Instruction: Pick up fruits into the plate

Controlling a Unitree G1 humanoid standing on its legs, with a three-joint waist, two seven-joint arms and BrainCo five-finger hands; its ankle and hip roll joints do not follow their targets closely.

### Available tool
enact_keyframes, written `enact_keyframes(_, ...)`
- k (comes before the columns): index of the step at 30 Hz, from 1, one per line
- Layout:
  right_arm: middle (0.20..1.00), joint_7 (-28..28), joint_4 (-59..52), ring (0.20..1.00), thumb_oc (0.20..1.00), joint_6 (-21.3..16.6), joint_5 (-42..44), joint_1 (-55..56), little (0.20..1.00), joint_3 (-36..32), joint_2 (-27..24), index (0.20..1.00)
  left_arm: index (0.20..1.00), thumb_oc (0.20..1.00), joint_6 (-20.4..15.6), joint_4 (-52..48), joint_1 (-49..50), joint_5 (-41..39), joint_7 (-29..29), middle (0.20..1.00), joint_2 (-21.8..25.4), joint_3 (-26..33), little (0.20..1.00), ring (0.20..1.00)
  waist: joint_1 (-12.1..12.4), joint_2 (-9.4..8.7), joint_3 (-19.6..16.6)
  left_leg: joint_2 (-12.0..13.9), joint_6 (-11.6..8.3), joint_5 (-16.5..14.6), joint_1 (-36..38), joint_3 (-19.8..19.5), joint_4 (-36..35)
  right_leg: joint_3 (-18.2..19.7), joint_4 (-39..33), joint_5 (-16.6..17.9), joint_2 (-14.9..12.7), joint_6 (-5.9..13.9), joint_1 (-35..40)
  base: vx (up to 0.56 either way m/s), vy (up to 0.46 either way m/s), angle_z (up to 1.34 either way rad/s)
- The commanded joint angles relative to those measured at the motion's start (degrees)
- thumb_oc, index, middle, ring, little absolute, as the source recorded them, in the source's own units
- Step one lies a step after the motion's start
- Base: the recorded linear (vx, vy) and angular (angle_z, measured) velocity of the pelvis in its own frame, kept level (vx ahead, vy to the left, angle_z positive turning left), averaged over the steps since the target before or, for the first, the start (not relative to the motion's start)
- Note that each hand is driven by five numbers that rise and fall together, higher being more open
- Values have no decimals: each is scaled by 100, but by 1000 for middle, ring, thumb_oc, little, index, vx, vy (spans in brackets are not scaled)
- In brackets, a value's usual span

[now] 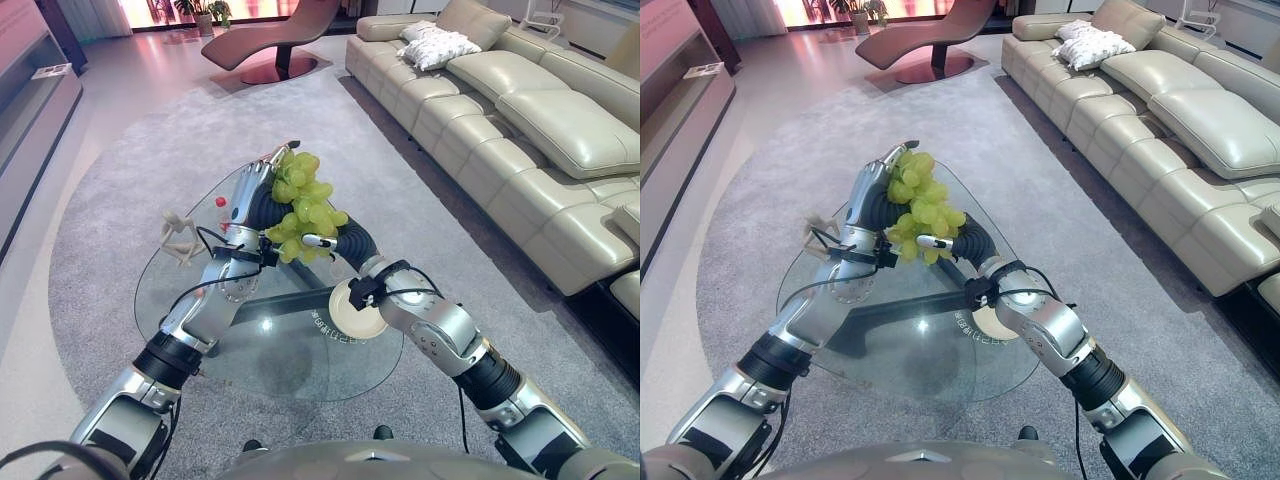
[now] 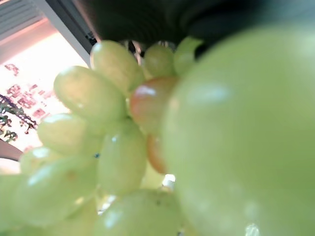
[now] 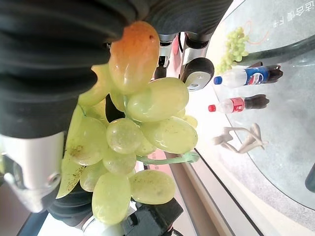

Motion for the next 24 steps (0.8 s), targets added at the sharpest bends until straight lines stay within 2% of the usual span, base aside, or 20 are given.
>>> enact_keyframes(1,200,-20,-478,200,200,-647,300,-698,200,-64,719,200,200,200,-366,-267,-700,10,-222,200,-175,-726,200,200,24,10,40,36,172,-627,1,-60,166,-213,324,-447,-217,200,157,0,0,0)
enact_keyframes(24,200,-162,-498,200,200,-822,268,-691,200,-135,713,200,200,200,-283,-367,-681,-37,-371,200,-165,-809,200,200,33,-6,55,41,184,-620,-5,-47,166,-228,339,-440,-218,207,139,0,0,0)
